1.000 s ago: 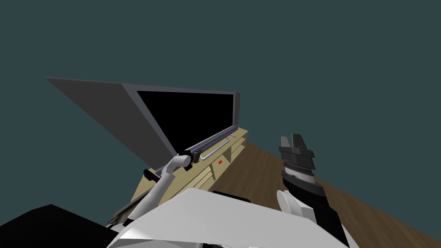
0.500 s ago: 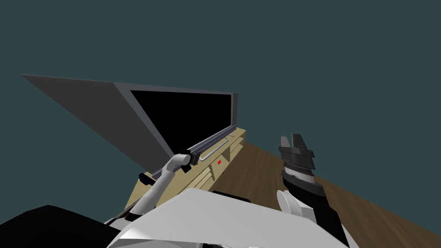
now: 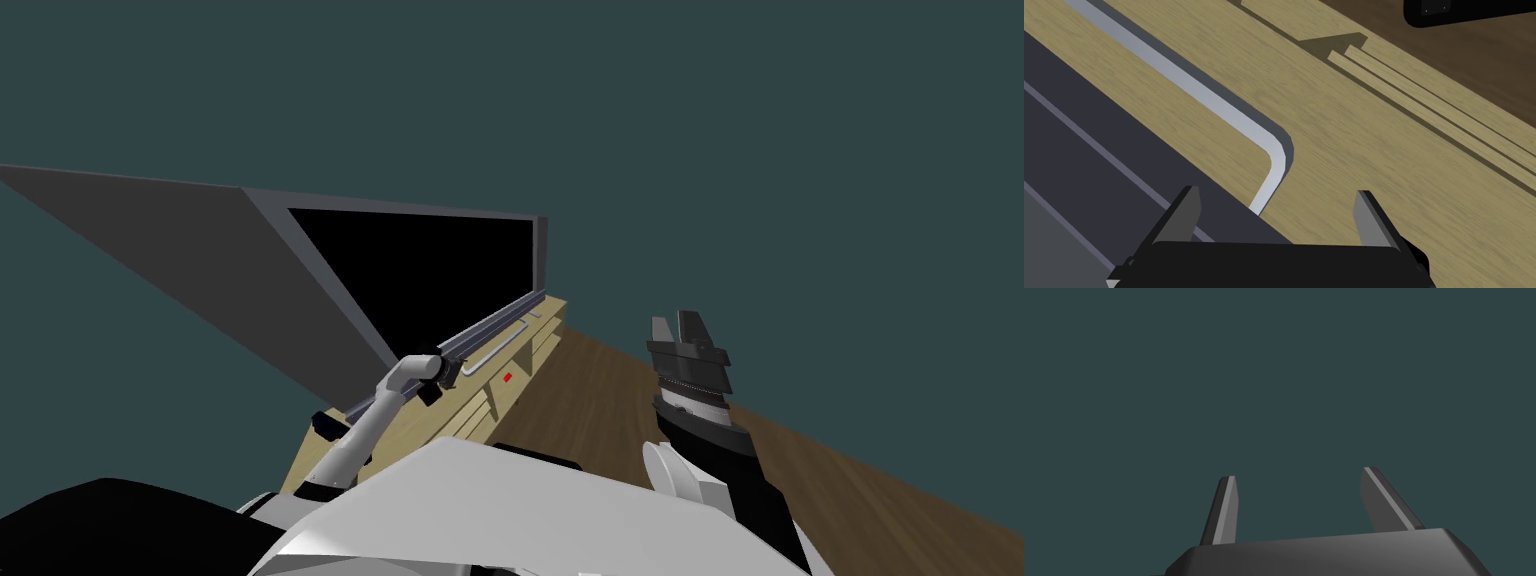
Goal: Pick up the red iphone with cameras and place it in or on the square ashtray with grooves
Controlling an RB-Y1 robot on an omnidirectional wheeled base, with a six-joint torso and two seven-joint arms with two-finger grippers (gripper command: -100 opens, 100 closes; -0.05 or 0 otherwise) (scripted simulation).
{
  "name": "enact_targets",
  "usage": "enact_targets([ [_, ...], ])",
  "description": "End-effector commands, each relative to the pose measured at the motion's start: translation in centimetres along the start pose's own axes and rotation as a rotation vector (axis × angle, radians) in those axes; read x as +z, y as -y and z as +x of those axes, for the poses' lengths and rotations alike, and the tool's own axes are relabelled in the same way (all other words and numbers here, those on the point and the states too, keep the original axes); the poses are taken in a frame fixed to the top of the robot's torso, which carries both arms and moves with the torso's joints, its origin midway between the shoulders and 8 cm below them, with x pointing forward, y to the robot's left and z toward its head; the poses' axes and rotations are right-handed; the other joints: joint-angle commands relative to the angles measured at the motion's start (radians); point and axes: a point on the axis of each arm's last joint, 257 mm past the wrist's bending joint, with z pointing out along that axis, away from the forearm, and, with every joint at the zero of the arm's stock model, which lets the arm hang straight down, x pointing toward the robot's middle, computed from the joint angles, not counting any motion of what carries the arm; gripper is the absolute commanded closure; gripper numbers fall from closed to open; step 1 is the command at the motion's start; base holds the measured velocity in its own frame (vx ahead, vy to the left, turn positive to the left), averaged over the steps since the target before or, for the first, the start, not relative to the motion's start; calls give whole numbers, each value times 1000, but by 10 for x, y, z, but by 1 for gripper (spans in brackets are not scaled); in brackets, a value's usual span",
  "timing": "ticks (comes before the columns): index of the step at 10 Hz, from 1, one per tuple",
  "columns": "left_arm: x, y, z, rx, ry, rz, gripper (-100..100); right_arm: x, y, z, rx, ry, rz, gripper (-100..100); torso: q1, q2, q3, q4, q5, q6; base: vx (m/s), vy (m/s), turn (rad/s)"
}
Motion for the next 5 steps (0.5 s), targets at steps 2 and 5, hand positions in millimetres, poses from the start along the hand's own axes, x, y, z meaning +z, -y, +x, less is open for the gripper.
enact_targets([
  [2,-1,-17,-2,6,-19,-81,-100,0,0,0,0,0,0,0,0,0,0,0,0,0,-15,38,-92],
  [5,-3,-30,-4,11,-33,-141,-100,0,0,0,0,0,0,0,-1,-1,0,0,0,1,-8,28,-61],
])
